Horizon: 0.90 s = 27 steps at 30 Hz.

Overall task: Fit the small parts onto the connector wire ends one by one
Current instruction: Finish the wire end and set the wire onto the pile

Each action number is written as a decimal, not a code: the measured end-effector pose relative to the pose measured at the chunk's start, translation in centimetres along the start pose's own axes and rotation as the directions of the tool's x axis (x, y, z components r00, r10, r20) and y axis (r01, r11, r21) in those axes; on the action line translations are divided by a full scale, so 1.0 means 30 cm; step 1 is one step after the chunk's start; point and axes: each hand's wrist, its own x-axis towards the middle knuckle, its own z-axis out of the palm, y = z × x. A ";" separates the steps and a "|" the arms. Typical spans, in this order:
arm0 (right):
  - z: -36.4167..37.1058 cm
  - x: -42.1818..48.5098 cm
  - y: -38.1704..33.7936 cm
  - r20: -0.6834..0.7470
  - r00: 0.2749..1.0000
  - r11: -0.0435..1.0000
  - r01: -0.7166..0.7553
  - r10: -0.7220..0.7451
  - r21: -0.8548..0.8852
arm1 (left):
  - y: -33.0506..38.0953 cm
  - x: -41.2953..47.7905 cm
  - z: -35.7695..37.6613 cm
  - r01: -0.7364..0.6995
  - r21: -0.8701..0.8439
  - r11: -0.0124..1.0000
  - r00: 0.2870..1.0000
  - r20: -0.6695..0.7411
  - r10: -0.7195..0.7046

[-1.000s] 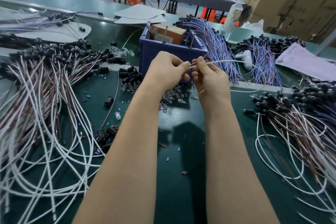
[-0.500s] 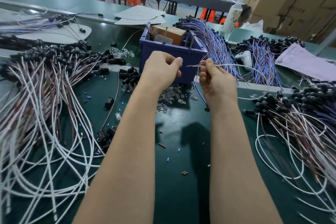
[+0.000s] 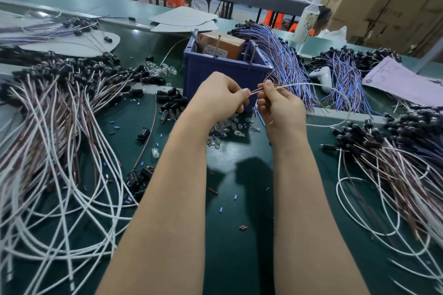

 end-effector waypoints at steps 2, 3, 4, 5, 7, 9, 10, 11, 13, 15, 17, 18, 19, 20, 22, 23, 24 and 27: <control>-0.031 0.009 -0.014 -0.099 0.995 0.998 -0.010 0.016 0.060 | -0.017 0.003 -0.033 0.041 0.026 0.999 0.998 -0.055 -0.040; -0.045 0.014 -0.021 -0.146 0.989 0.994 -0.008 0.025 0.113 | -0.032 0.007 -0.053 0.060 0.040 0.997 0.992 -0.114 -0.056; -0.053 0.016 -0.024 -0.173 0.984 0.986 -0.001 0.029 0.164 | -0.041 0.007 -0.068 0.083 0.055 0.995 0.982 -0.172 -0.072; -0.053 0.016 -0.025 -0.177 0.984 0.979 0.004 0.033 0.204 | -0.049 0.009 -0.074 0.111 0.067 0.992 0.974 -0.207 -0.095; -0.026 0.011 -0.018 -0.133 0.990 0.968 -0.019 0.054 0.248 | -0.053 0.005 -0.057 0.178 0.121 0.977 0.968 -0.198 -0.152; 0.009 0.002 -0.008 -0.078 0.994 0.957 -0.057 0.082 0.286 | -0.051 0.000 -0.030 0.211 0.237 0.948 0.976 -0.110 -0.190; 0.021 0.000 -0.005 -0.057 0.994 0.949 -0.070 0.092 0.308 | -0.047 0.001 -0.021 0.187 0.256 0.949 0.982 -0.069 -0.175; 0.029 0.000 -0.004 -0.040 0.994 0.942 -0.081 0.100 0.326 | -0.040 0.001 -0.012 0.139 0.236 0.962 0.990 -0.027 -0.137; 0.037 0.001 -0.003 -0.014 0.993 0.931 -0.107 0.119 0.348 | -0.019 0.000 0.016 0.053 0.113 0.992 0.997 0.045 -0.058; 0.044 -0.004 -0.001 0.026 0.988 0.918 -0.149 0.150 0.367 | 0.002 0.004 0.057 0.026 -0.057 0.998 0.996 0.088 -0.021; 0.046 -0.010 -0.001 0.059 0.980 0.907 -0.199 0.190 0.372 | 0.012 0.015 0.095 0.038 -0.252 0.967 0.997 0.079 -0.019; 0.044 -0.012 -0.003 0.067 0.975 0.906 -0.220 0.211 0.362 | 0.012 0.020 0.109 0.050 -0.345 0.937 0.998 0.061 -0.031; 0.042 -0.014 -0.004 0.069 0.972 0.907 -0.236 0.226 0.349 | 0.009 0.024 0.119 0.057 -0.431 0.901 0.998 0.044 -0.042; 0.041 -0.015 -0.003 0.068 0.969 0.912 -0.245 0.236 0.329 | 0.007 0.027 0.128 0.050 -0.502 0.863 0.999 0.019 -0.047; 0.045 -0.018 0.005 0.075 0.967 0.934 -0.256 0.245 0.248 | 0.003 0.028 0.137 -0.005 -0.566 0.824 0.996 -0.074 -0.045; 0.051 -0.021 0.011 0.089 0.965 0.950 -0.261 0.248 0.174 | 0.001 0.028 0.136 -0.034 -0.565 0.824 0.990 -0.130 -0.048; 0.056 -0.026 0.014 0.114 0.962 0.964 -0.258 0.250 0.070 | -0.002 0.029 0.134 -0.053 -0.552 0.832 0.981 -0.184 -0.059; 0.060 -0.047 -0.018 0.244 0.946 0.912 -0.103 0.213 -0.398 | -0.026 0.041 0.105 -0.065 -0.513 0.856 0.938 -0.323 -0.122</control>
